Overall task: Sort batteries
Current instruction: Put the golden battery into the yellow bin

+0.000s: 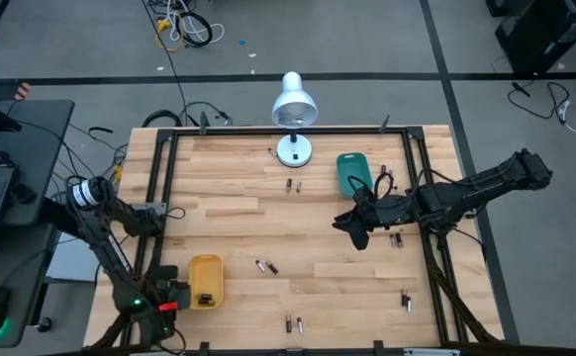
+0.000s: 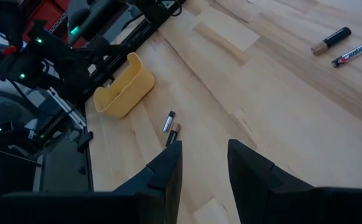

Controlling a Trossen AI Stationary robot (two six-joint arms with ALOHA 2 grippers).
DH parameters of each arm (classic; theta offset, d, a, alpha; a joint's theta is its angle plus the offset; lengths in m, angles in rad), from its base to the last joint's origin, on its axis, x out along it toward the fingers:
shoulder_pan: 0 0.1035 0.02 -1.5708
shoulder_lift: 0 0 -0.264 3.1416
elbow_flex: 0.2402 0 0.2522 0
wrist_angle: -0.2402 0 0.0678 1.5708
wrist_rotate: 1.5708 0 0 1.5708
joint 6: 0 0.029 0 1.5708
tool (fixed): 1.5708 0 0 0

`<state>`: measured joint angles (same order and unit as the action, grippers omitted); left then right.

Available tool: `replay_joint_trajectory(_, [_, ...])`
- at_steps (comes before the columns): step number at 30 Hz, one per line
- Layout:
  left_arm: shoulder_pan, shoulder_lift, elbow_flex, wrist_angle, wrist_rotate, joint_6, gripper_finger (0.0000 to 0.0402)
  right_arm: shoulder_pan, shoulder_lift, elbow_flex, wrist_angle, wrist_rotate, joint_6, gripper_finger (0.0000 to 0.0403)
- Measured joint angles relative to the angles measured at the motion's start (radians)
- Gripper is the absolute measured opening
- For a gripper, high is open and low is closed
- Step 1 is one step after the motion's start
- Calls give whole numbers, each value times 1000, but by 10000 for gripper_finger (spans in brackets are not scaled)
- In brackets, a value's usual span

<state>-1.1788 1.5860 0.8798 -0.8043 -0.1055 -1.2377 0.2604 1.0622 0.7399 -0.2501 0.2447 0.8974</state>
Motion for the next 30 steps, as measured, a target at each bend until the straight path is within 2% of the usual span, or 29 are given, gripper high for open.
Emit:
replay_joint_trajectory(6, [0,0,-16,10,-11,0,193,-15,0,0,0,0,-1,115])
replay_joint_trajectory(18, [1,-2,-67,100,-18,-19,132,-37,0,0,2,0,0,115])
replay_joint_trajectory(30, [28,-2,-66,113,-40,-30,129,-62,0,0,10,-2,0,115])
